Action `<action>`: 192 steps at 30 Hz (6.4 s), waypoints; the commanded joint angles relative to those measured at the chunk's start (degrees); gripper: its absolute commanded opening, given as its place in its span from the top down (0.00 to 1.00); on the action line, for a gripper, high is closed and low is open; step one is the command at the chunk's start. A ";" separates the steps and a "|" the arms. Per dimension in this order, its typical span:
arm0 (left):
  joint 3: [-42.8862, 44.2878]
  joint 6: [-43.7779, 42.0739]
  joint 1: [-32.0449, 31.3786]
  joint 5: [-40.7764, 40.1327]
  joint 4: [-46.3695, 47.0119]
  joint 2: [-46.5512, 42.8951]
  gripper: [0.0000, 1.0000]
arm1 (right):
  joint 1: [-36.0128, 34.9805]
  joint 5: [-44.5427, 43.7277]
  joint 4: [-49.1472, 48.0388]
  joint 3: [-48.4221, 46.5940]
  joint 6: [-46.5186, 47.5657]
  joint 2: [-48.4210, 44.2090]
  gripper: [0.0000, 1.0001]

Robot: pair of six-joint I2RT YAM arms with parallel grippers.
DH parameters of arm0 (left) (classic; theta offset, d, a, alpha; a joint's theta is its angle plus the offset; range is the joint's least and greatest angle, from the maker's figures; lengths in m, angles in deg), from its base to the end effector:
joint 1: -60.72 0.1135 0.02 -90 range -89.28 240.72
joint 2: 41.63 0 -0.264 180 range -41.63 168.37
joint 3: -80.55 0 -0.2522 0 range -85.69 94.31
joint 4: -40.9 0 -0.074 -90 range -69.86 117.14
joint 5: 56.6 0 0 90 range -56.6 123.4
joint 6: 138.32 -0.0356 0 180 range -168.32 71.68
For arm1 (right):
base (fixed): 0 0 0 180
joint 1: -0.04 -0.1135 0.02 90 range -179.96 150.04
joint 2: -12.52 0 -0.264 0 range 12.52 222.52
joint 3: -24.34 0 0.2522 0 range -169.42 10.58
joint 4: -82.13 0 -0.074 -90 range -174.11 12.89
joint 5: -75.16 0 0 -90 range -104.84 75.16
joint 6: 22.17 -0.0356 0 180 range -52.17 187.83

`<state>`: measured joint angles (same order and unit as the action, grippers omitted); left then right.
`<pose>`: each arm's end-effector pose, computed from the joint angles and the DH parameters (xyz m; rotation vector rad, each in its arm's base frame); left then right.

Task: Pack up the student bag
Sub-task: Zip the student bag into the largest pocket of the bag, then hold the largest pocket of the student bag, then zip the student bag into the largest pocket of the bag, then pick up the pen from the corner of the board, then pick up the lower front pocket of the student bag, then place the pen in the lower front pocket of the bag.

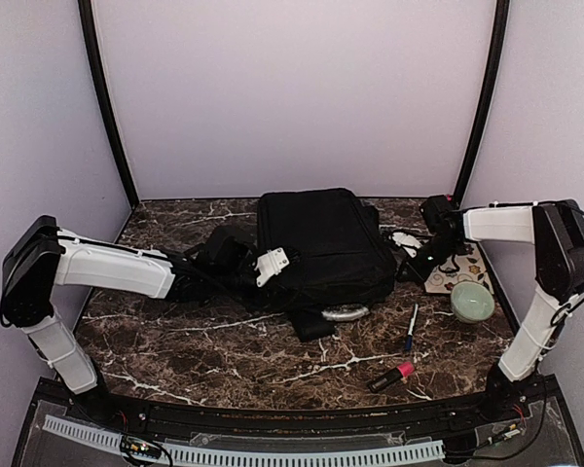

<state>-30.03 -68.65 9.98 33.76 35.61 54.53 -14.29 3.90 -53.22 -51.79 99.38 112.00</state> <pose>0.2317 -0.2839 0.2044 1.2506 1.7446 -0.3184 0.3221 0.0941 0.1741 -1.1291 2.4462 0.3610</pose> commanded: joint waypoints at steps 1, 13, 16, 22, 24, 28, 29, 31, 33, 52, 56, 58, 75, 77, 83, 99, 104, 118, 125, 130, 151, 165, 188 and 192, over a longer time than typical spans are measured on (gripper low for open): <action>-1.23 -0.47 0.61 -0.81 -3.56 -6.13 0.51 | -6.73 3.79 1.98 1.38 -1.22 -6.00 1.00; 12.56 0.07 -7.72 5.98 5.28 7.43 0.21 | -11.42 5.75 2.63 1.65 -2.87 -9.87 1.00; 14.69 -0.14 -7.88 5.07 8.63 11.37 0.22 | -11.42 6.26 2.94 2.12 -3.11 -10.16 1.00; 19.38 -1.55 -7.88 0.53 10.25 17.66 0.34 | -11.42 6.91 2.25 3.33 -3.78 -10.46 1.00; 20.41 -2.39 -7.88 -1.29 10.15 18.93 0.44 | -11.43 6.95 2.31 3.56 -3.73 -10.07 1.00; 20.25 -2.95 -7.88 -1.90 10.45 19.09 0.81 | -10.58 4.76 2.55 3.72 -3.26 -7.88 1.00; 20.00 -3.03 -7.88 -1.65 10.43 18.95 0.89 | -9.88 4.24 2.20 3.82 -3.25 -6.63 1.00; 19.35 -2.90 -7.88 -1.25 10.51 18.51 1.00 | -7.10 3.97 1.22 3.29 -3.47 -4.28 1.00; 18.67 -2.67 -7.88 -0.91 10.78 18.10 1.00 | -4.99 4.29 0.60 2.06 -4.31 -1.65 1.00; 17.35 1.38 -7.97 3.07 12.81 17.35 1.00 | 0.44 1.82 -3.83 -8.48 -9.67 10.47 0.94; 19.84 3.65 -7.97 4.54 13.06 19.66 1.00 | 0.72 0.71 -2.39 -5.32 -8.09 3.34 0.80; 21.14 4.69 -7.97 5.43 13.02 20.67 0.89 | 1.04 0.89 -1.10 -4.12 -7.07 -1.63 0.72; 22.26 10.17 1.27 3.55 -8.52 4.92 0.24 | -4.43 13.64 13.74 8.02 10.53 -24.62 0.52; 21.11 8.21 3.12 1.40 -9.76 3.83 0.24 | -6.98 12.37 12.98 8.94 10.67 -25.17 0.51; 22.37 8.08 7.14 -2.08 -15.49 5.18 0.25 | -18.81 9.03 17.24 11.51 15.62 -22.84 0.54; 19.19 13.36 9.18 -1.21 -11.85 5.97 0.23 | -41.31 -10.72 12.55 21.41 13.61 -21.02 0.48; 19.67 12.34 9.22 0.37 -12.07 6.06 0.26 | -42.46 -13.51 10.15 22.14 12.24 -19.20 0.50; 22.90 9.99 9.17 1.85 -11.55 8.53 0.31 | -44.25 -17.59 8.41 22.38 9.86 -16.28 0.74; 29.02 5.01 9.21 4.95 -14.84 12.38 0.34 | -40.58 -14.79 12.55 17.06 9.29 -23.14 0.83; 33.45 -2.20 8.62 10.51 -19.98 16.46 0.36 | -28.69 -2.41 17.27 11.36 10.70 -24.40 0.84; 38.62 -19.21 2.56 -21.43 -9.94 28.06 0.68 | -19.71 1.64 12.79 7.78 6.90 -26.19 0.85; 48.14 -8.45 2.66 -5.53 -19.47 23.54 1.00 | -25.42 -10.13 8.37 -2.71 7.14 -24.42 0.86; 53.89 4.34 3.19 11.83 -29.60 19.43 1.00 | -37.76 -39.48 -20.01 4.59 23.39 -3.06 0.89; 53.81 5.63 3.19 13.15 -29.24 19.42 1.00 | -38.13 -41.11 -20.36 3.82 23.23 -2.55 0.90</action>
<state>20.98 -65.81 14.07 40.27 4.18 81.02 -52.21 -33.17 -72.36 -48.16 121.39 109.23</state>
